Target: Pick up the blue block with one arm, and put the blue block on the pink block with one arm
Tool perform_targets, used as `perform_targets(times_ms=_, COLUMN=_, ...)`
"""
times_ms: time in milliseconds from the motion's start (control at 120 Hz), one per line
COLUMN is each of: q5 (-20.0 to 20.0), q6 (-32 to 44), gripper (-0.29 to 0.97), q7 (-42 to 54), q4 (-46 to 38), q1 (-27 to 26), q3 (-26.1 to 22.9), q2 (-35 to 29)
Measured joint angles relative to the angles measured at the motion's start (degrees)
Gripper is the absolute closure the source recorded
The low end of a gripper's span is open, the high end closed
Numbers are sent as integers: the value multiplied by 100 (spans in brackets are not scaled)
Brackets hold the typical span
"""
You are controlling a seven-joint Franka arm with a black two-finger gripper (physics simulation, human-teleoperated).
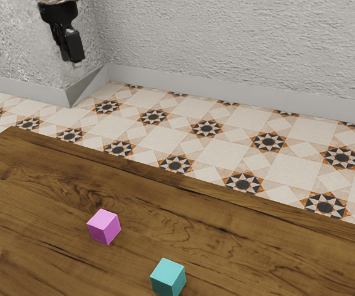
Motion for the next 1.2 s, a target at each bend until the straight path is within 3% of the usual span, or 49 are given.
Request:
perform_targets(times_ms=217, q5=116, q6=-72, gripper=0, q7=286, q4=9, q1=-99, q3=-88, q2=265)
perform_targets(times_ms=317, q5=87, q6=19, gripper=0, q7=429, q4=-459, q1=-401, q3=-97, q2=94)
perform_targets(times_ms=400, q5=-114, q6=464, gripper=0, q7=779, q4=-1210, q1=-660, q3=-95, q2=-7)
perform_targets(times_ms=550, q5=-340, q6=999, gripper=0, q7=1488, q4=-1696, q1=-1194, q3=-98, q2=247)
perform_targets(times_ms=675, q5=-370, q6=1533, gripper=0, q7=2023, q4=-2320, q1=-1882, q3=326, q2=314)
perform_targets(times_ms=850, q5=-501, q6=2376, gripper=0, q7=2690, q4=-2877, q1=-2068, q3=411, q2=634)
perform_targets(times_ms=1200, q5=-999, q6=4012, gripper=0, q7=3543, q4=-4187, q1=-2340, q3=458, q2=676)
